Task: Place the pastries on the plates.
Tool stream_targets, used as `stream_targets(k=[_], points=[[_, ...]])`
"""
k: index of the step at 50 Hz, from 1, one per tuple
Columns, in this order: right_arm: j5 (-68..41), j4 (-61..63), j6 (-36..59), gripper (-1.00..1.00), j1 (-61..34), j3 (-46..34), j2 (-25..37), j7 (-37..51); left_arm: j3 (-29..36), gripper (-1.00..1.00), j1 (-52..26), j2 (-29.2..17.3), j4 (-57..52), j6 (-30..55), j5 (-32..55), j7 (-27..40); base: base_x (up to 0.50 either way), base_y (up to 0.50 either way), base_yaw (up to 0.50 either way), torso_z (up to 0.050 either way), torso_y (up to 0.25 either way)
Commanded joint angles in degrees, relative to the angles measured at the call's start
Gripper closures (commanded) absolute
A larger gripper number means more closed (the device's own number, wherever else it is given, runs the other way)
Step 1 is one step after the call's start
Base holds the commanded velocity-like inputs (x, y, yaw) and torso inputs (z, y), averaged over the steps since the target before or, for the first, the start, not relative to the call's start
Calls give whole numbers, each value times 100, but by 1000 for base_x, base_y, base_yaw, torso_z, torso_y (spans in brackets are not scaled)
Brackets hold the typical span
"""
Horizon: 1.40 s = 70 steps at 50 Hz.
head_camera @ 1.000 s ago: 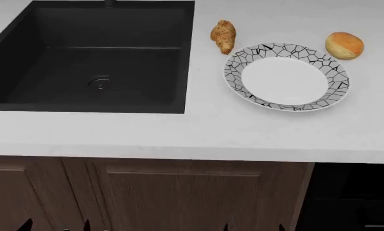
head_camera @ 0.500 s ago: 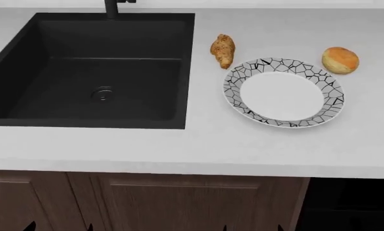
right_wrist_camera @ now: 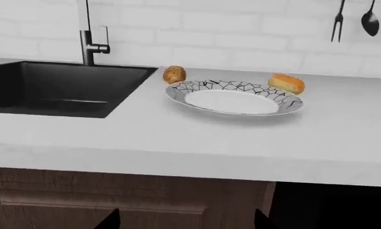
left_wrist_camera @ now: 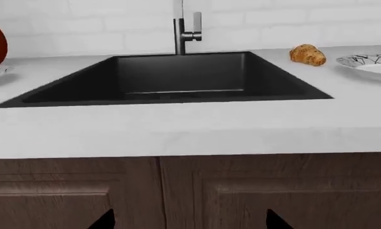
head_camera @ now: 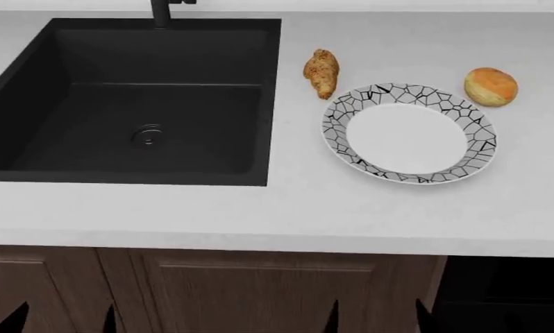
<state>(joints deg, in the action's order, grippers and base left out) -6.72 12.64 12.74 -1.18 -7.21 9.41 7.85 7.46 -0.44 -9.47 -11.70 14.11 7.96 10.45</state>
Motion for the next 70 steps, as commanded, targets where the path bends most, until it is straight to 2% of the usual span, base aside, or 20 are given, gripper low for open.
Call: stream_targets(k=[1,3,5,7,11,15,19,21,27,38,64,68,70], points=[[-811,3727,3856,-100,-843,695,627,-173,-697,-100,-525,-708,-3386,3271,493,-67,0,0,0,0,0],[-1204,4462,4845,-100,-1340,981,711,-215,-997,-100,-1007,-781,-4140,4318,852,-40,0,0,0,0,0],[-1416,4725,5286,-100,-1674,1046,842,-123,-1133,-100,-1325,-809,-4436,4865,1035,-33,0,0,0,0,0],[-2069,4732,5300,-100,-1837,1073,1155,318,-1200,-100,-1481,-823,-4534,5108,1113,-21,0,0,0,0,0],[-2899,4724,5236,-100,-2009,1076,1564,979,-1205,-100,-1573,-883,-4552,5221,1128,24,0,0,0,0,0],[-4236,4726,5003,-100,-2159,1112,2063,1919,-1271,-100,-1498,-919,-4609,5216,1138,55,0,-187,0,0,0],[-4642,4725,4742,-100,-2172,959,2422,2364,-1309,-100,-1441,-963,-4700,5257,1182,82,0,-500,0,0,0],[-4901,4722,4621,-100,-2180,949,2588,2596,-1111,-100,-1362,-1149,-4734,5100,998,207,0,-500,0,0,0],[-5178,4715,4190,-100,-2152,687,3033,3069,-1265,-100,-1316,-1255,-4814,5174,1374,410,0,-500,0,0,0],[-5565,4717,3803,-100,-2283,371,3424,3555,-1329,-100,-1340,-1461,-4773,5168,1817,709,0,-500,0,0,0],[-5628,4508,3471,-100,-2274,256,3613,3563,-1350,-100,-1383,-1667,-4716,5104,2254,1097,0,-486,0,0,0],[-6356,4432,3572,-100,-2651,364,3753,3815,-1865,-100,-1811,-1588,-4809,5650,2977,1156,0,0,0,0,0],[-6836,4366,3705,-100,-3135,412,3941,4044,-2267,-100,-2276,-1707,-4820,6079,3875,1528,0,0,0,0,0]])
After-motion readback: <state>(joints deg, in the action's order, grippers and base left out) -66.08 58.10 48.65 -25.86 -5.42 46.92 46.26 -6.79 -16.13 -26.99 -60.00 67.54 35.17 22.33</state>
